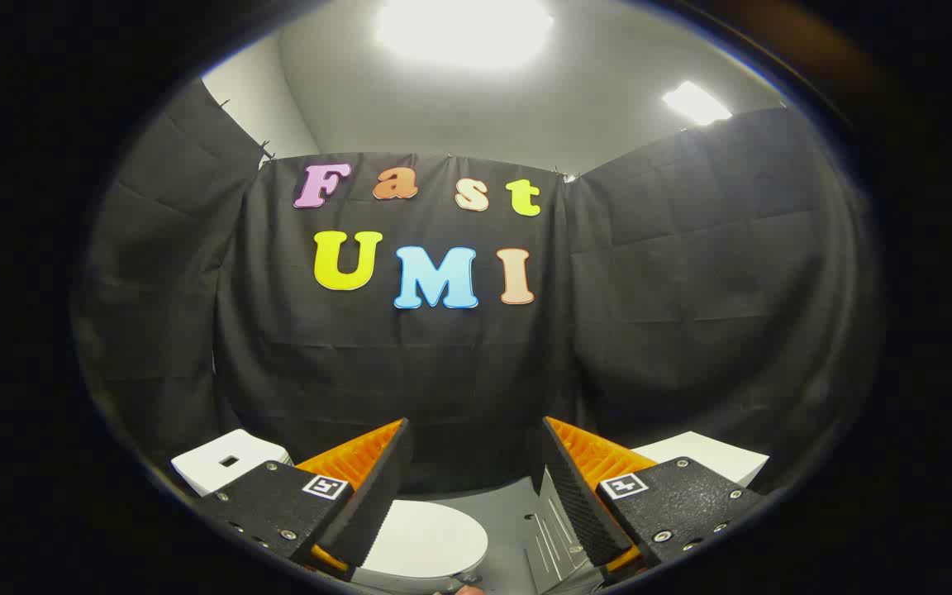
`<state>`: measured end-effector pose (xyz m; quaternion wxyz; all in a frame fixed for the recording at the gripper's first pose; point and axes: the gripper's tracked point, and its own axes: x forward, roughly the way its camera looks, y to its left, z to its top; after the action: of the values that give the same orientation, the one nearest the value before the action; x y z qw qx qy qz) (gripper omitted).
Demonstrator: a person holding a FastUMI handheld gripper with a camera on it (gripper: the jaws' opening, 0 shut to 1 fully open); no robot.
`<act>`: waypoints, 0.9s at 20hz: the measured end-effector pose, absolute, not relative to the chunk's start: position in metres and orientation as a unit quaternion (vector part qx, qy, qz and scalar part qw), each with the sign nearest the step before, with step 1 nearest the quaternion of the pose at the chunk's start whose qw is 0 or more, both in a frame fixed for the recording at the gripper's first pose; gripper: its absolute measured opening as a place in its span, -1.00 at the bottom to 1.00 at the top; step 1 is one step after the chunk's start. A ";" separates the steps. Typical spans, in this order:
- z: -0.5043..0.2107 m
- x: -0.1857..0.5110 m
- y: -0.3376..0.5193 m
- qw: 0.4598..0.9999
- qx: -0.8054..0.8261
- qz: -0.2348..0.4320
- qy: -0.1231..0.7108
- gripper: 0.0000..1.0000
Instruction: Open the toilet lid.
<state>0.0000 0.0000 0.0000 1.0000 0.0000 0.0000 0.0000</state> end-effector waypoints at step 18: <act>-0.014 0.007 0.012 1.000 0.002 0.021 0.012 0.89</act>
<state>0.0073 0.0123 -0.0139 0.9997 0.0015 0.0118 0.0209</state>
